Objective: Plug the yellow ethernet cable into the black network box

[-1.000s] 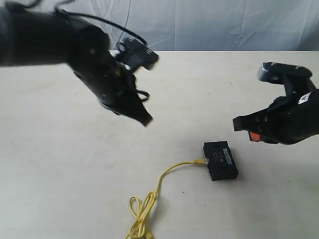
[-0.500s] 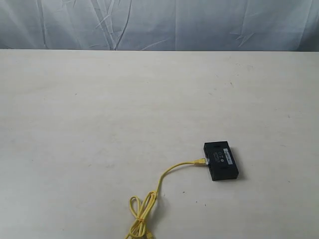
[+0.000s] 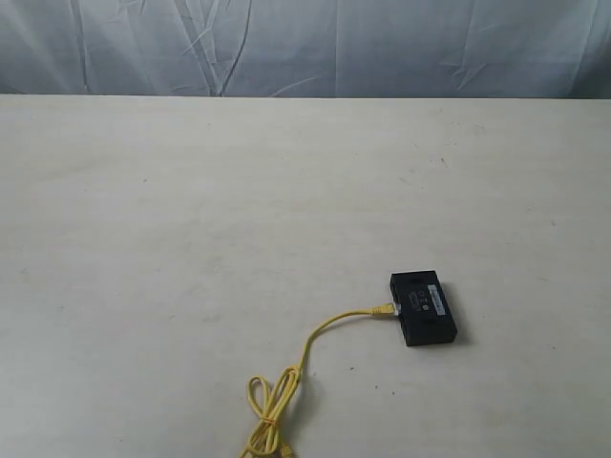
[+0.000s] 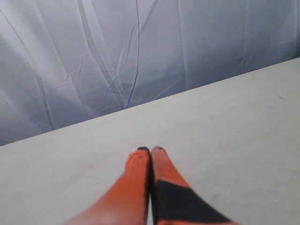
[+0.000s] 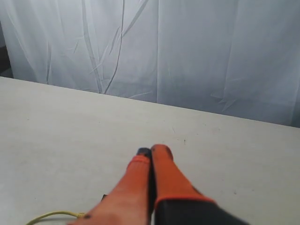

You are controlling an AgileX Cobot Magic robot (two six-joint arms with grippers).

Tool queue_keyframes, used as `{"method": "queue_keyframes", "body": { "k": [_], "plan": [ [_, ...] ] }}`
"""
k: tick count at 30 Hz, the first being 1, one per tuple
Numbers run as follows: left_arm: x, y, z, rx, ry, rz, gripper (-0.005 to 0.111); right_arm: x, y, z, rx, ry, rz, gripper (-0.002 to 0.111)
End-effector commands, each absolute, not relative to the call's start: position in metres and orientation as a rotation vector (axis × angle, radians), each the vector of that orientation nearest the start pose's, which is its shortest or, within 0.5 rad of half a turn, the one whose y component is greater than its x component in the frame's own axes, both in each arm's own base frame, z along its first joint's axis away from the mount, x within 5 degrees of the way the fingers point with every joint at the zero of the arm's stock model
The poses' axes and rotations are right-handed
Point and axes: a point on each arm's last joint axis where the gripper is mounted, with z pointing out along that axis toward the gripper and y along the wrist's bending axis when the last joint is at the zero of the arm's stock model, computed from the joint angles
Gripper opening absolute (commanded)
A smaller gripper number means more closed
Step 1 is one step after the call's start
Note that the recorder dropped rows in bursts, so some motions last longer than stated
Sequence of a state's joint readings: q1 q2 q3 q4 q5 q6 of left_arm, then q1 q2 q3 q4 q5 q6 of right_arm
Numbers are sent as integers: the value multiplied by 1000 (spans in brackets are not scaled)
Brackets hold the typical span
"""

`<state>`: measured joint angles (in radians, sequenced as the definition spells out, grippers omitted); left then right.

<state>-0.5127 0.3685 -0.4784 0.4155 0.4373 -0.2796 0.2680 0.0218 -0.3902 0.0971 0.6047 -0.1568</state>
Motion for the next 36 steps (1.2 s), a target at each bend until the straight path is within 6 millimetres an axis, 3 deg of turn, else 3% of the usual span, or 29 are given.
{"method": "queue_keyframes", "body": {
  "k": [1,20,29,36],
  "plan": [
    [76,-25,312,409,1724,-149,0,21,11,283,-336,1685,190,-1],
    [76,-25,312,411,1716,-148,0,25,8,278,-349,1654,113,-1],
    [76,-25,312,411,1716,-148,0,47,13,233,-326,1569,100,-1],
    [76,-25,312,411,1716,-148,0,53,15,200,-281,1668,153,-1]
  ]
}}
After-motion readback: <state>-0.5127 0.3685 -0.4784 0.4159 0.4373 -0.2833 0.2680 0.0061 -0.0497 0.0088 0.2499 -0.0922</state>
